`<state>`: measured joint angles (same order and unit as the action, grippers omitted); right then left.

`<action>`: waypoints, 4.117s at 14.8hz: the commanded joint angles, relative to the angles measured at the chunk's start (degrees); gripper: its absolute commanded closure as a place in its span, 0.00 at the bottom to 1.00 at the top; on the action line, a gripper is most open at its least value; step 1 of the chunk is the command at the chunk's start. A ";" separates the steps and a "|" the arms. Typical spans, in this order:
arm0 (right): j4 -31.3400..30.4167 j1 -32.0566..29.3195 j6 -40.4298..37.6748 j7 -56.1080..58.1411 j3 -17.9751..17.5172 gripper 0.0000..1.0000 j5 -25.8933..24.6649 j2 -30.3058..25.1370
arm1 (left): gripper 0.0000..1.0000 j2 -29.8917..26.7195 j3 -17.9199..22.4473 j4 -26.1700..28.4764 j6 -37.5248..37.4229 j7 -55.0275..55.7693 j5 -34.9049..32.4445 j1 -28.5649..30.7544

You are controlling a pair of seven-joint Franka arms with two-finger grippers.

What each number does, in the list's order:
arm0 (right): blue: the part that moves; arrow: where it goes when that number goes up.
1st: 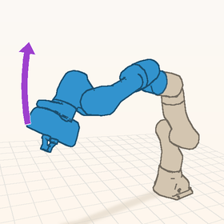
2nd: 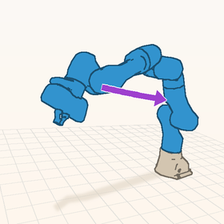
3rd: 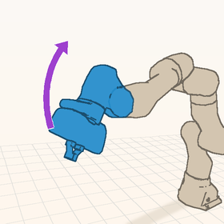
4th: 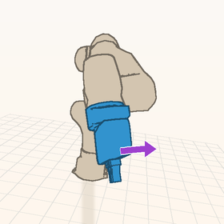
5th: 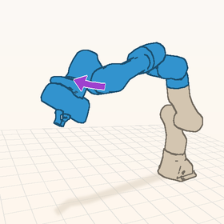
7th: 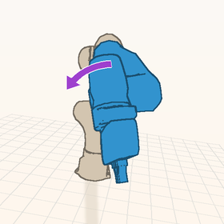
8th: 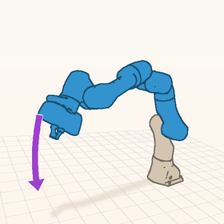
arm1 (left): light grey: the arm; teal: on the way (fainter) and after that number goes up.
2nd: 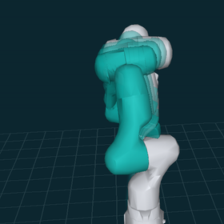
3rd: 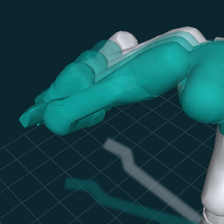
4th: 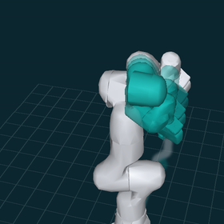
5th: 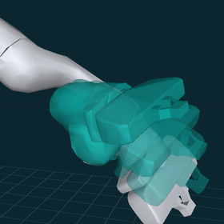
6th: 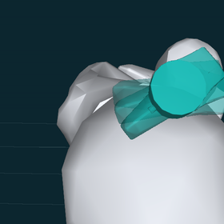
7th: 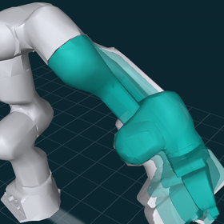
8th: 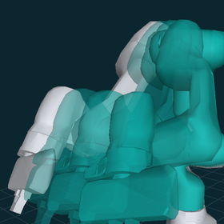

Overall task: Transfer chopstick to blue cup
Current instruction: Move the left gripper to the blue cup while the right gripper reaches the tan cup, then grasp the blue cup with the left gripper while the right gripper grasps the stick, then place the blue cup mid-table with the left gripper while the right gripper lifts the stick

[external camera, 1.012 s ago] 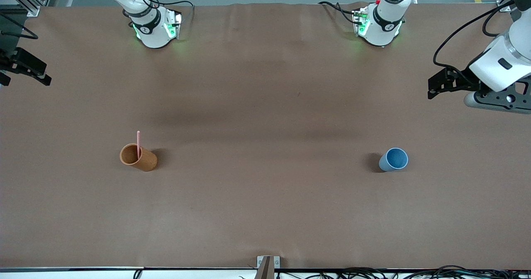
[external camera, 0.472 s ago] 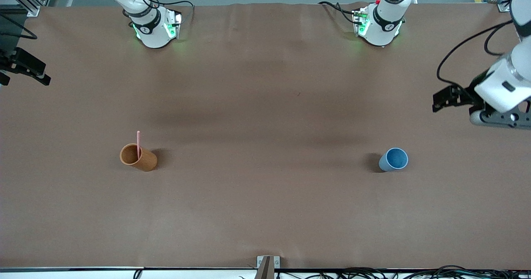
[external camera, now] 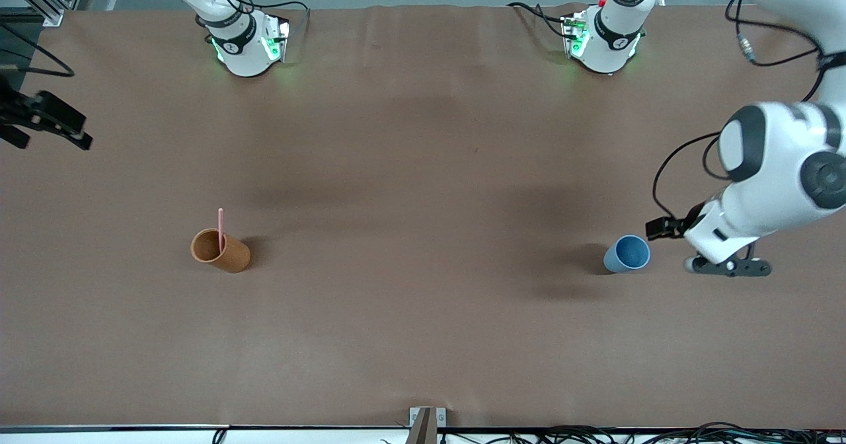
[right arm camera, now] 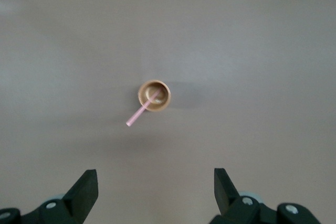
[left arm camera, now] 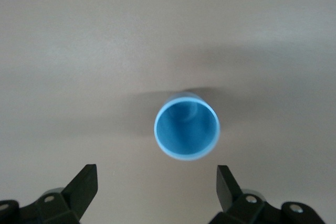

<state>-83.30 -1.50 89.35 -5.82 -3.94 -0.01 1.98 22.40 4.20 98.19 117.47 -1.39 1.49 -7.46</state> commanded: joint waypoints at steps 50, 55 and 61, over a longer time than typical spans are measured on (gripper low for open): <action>-36.87 -1.40 38.82 -45.60 -11.09 0.97 -22.31 2.94 | 0.00 16.73 -30.57 -6.87 13.68 79.88 -23.20 -11.53; -26.06 -0.96 22.82 -45.07 -12.05 1.00 -19.60 2.68 | 0.00 1.18 -27.78 -6.26 -2.83 54.28 -12.78 -4.68; -7.87 -1.57 6.56 -39.02 -12.58 1.00 -7.13 2.86 | 0.00 -14.12 -7.21 -6.43 -18.04 13.31 0.18 -5.03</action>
<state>-96.86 -2.16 100.37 -47.12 -16.03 -11.29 4.47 12.79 -6.51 89.59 102.79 21.24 0.02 -11.98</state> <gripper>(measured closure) 0.907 0.000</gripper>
